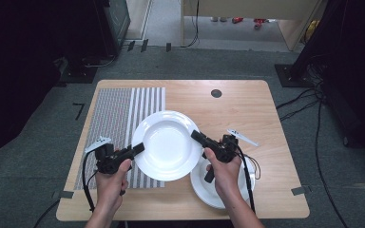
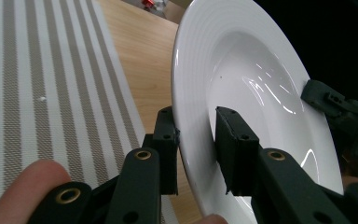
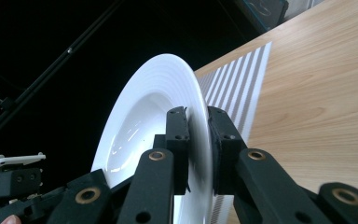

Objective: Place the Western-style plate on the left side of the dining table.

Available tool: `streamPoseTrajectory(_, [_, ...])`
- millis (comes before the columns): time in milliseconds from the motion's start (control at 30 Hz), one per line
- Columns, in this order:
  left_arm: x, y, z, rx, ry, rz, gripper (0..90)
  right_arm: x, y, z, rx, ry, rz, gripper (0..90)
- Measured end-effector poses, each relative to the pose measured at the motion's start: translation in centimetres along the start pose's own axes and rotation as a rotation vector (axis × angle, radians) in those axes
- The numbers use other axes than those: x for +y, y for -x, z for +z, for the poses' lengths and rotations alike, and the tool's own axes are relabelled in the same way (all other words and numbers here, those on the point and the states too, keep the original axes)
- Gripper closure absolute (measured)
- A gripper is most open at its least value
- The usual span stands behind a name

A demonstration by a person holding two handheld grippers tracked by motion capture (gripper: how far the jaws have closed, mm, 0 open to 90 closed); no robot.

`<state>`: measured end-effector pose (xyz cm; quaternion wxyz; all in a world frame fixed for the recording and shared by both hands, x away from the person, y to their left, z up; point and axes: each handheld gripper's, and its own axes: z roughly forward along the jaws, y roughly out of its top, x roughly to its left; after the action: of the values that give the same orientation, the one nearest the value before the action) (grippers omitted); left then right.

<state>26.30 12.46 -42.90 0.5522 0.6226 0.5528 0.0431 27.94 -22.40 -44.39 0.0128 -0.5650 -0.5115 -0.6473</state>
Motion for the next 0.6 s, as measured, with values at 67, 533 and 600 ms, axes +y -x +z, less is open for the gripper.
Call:
streamPoseTrajectory(67, [0.3,-0.5,-0.3,0.007,0.006,-0.006,71.4,-0.1,-0.3,0.7,0.005,-0.006,0.0,81.3])
streamPoseTrajectory(533, [2.4,-4.0,-2.5,0.035,0.051,-0.053,73.2,-1.0,-2.1,5.0,0.021,-0.042,0.01,81.0])
streamPoseTrajectory(600, [2.6,-4.4,-2.7,0.041,0.059,-0.063,73.3,-1.1,-2.5,5.7,0.022,-0.045,0.003,81.0])
